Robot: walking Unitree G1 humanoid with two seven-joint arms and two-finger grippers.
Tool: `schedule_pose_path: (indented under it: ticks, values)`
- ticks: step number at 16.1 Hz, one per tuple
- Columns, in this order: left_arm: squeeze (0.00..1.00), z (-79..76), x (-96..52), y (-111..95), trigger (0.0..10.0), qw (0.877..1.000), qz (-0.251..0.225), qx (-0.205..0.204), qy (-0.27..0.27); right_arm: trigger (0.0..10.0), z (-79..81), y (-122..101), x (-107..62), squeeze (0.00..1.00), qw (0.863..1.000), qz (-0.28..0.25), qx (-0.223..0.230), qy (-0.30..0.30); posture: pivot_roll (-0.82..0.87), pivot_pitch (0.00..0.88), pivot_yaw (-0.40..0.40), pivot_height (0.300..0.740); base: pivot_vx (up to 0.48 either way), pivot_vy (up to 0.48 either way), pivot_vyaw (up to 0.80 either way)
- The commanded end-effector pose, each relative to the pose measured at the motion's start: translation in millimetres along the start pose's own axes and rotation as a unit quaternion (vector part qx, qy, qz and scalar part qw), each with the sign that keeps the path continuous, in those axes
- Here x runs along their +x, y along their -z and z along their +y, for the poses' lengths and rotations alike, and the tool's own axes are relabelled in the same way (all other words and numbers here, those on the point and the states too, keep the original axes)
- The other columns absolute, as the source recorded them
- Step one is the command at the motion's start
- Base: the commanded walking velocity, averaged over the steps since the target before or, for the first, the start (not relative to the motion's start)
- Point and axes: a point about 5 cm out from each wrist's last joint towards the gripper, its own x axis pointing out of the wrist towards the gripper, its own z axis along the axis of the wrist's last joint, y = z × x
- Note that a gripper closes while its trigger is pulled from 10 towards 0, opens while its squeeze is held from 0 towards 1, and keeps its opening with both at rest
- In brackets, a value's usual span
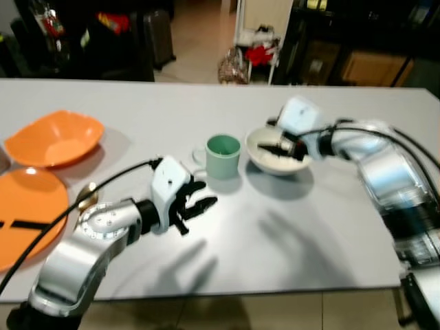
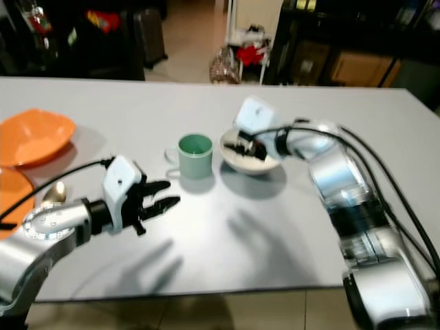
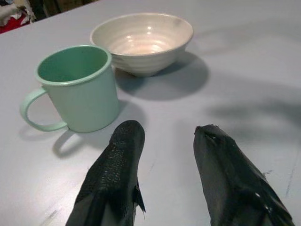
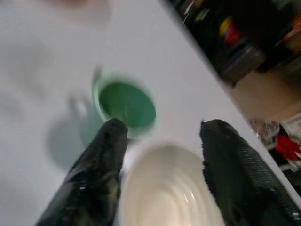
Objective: Setting the table
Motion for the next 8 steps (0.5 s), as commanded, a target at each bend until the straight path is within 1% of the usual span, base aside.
schedule_pose_path:
  ticks: [1,2,3,4,5,6,7,8]
  values:
    - [0.0,-0.7,-4.9,-7.1,10.0,1.0,-0.017,0.003,-0.005,10.0,1.7,-13.1,-15.0,1.0,0.997,-0.044,0.046,0.053,-0.09,0.0,-0.003,0.74,0.0,0.0,0.0]
    - [0.0,-0.9,-7.0,-9.3,10.0,1.0,-0.027,-0.001,-0.016,10.0,8.6,-16.2,-22.4,1.0,0.992,-0.07,0.073,0.08,-0.09,0.0,0.008,0.74,0.0,0.0,0.0]
    - [0.0,-0.7,-11.4,-13.8,10.0,0.998,-0.043,-0.001,-0.043,10.0,20.2,-17.8,-34.1,1.0,0.981,-0.103,0.111,0.125,-0.09,0.0,0.026,0.74,0.0,0.0,0.8]
    - [0.0,-1.2,-15.4,-17.7,10.0,0.996,-0.052,0.003,-0.076,10.0,30.0,-14.7,-41.5,1.0,0.969,-0.125,0.139,0.161,-0.09,0.0,0.042,0.74,0.0,0.0,0.8]
    - [0.0,-1.6,-16.9,-19.3,10.0,0.994,-0.055,0.006,-0.091,10.0,33.9,-12.3,-44.6,1.0,0.962,-0.134,0.154,0.179,-0.09,0.0,0.042,0.74,0.0,0.0,0.8]
    - [0.0,-6.0,-22.0,-22.5,10.0,0.99,-0.067,0.005,-0.127,10.0,48.3,-4.1,-51.6,1.0,0.949,-0.139,0.186,0.215,-0.08,0.0,0.075,0.74,0.0,0.0,0.8]
    - [0.0,-10.9,-25.4,-23.3,10.0,0.985,-0.082,0.0,-0.15,10.0,59.7,-0.8,-56.8,1.0,0.938,-0.135,0.216,0.237,-0.08,0.001,0.085,0.74,0.0,0.0,0.8]
    - [0.0,-11.1,-27.0,-22.7,10.0,0.978,-0.099,-0.004,-0.183,10.0,68.3,1.5,-60.7,1.0,0.923,-0.126,0.258,0.255,-0.08,0.002,0.087,0.74,0.0,0.0,0.8]
